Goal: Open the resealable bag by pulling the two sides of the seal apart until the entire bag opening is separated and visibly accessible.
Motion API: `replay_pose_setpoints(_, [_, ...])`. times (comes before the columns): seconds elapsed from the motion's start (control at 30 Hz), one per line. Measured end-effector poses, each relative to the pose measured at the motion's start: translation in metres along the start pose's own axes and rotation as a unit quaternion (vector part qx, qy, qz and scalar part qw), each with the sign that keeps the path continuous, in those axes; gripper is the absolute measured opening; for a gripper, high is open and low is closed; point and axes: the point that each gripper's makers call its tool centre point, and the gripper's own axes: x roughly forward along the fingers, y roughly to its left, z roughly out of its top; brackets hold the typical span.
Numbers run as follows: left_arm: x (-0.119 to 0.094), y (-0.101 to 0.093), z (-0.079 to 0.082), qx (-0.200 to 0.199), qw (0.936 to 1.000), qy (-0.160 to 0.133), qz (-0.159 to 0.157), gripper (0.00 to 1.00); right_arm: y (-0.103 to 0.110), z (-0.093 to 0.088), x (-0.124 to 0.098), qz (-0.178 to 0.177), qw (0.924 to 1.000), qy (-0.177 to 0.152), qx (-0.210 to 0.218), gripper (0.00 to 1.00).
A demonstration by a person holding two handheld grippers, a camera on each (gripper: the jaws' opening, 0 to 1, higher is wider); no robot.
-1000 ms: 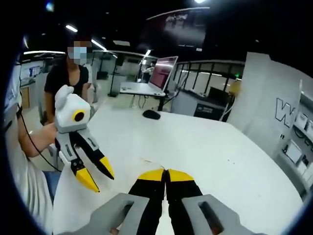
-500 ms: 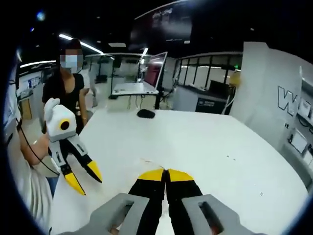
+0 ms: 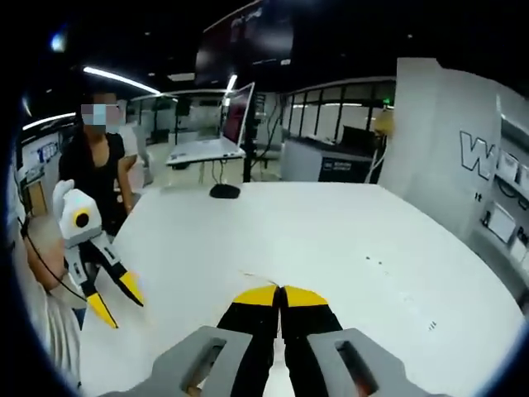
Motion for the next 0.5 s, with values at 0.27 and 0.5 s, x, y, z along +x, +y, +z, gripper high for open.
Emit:
replay_pose_setpoints(0.27, [0.000, 0.001, -0.001, 0.004, 1.0000, 0.004, 0.001, 0.33, -0.036, 0.007, 0.005, -0.006, 0.9996, -0.003, 0.027, 0.00])
replay_pose_setpoints(0.5, [0.000, 0.002, 0.000, 0.006, 1.0000, 0.005, 0.002, 0.33, -0.055, 0.002, 0.013, -0.018, 0.9981, -0.002, 0.059, 0.00])
